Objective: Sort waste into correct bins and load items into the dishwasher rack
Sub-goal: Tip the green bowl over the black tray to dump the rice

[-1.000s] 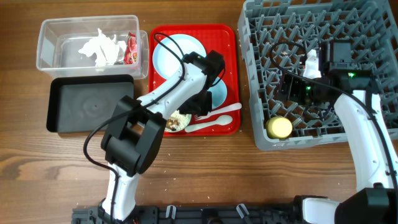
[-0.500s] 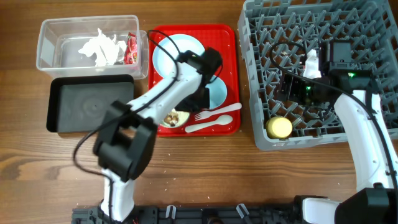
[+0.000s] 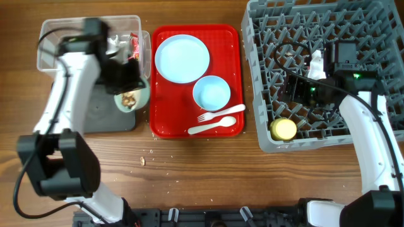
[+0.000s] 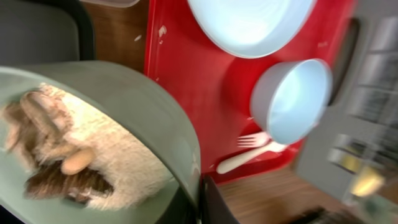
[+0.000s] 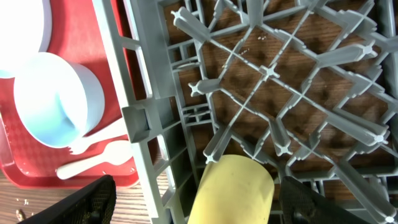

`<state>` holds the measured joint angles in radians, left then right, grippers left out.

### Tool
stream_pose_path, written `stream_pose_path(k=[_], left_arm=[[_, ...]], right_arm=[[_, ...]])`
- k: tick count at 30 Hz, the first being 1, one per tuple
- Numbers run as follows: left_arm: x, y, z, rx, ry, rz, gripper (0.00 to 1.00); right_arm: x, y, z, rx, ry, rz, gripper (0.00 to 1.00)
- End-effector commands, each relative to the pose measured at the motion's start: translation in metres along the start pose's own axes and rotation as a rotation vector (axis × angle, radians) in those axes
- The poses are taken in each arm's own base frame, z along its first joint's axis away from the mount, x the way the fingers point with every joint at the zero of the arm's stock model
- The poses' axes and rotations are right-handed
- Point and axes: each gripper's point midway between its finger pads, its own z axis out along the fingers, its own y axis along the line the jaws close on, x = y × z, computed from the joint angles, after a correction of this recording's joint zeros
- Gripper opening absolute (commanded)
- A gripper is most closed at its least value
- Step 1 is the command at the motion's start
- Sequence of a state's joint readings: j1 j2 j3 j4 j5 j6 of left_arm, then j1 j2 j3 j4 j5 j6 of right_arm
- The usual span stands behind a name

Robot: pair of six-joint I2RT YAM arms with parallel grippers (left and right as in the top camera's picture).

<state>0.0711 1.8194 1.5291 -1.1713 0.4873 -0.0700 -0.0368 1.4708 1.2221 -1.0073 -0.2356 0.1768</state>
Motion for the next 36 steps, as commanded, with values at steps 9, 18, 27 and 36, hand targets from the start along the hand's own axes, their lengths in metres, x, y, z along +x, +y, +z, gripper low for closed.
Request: stream_pose_path(k=[9,18,27,36], left_arm=[[-0.021,0.075,-0.067,0.742,-0.388,-0.105,0.04],[-0.024,0.089,-0.127,0.994,-0.539,-0.156,0.04],[-0.030,0.092,-0.130,1.032,-0.471,-0.280,0.04],[-0.034,0.083,-0.126,1.031,-0.453,-0.247,0.04]], right_arm=[[-0.008,0.006,-0.004,-0.019,-0.021,-0.031,0.86],[-0.009,0.007,-0.004,-0.020,-0.027,-0.033,0.86],[-0.011,0.007,-0.004,-0.021,-0.036,-0.034,0.86],[-0.015,0.008,-0.004,-0.024,-0.051,-0.038,0.85]])
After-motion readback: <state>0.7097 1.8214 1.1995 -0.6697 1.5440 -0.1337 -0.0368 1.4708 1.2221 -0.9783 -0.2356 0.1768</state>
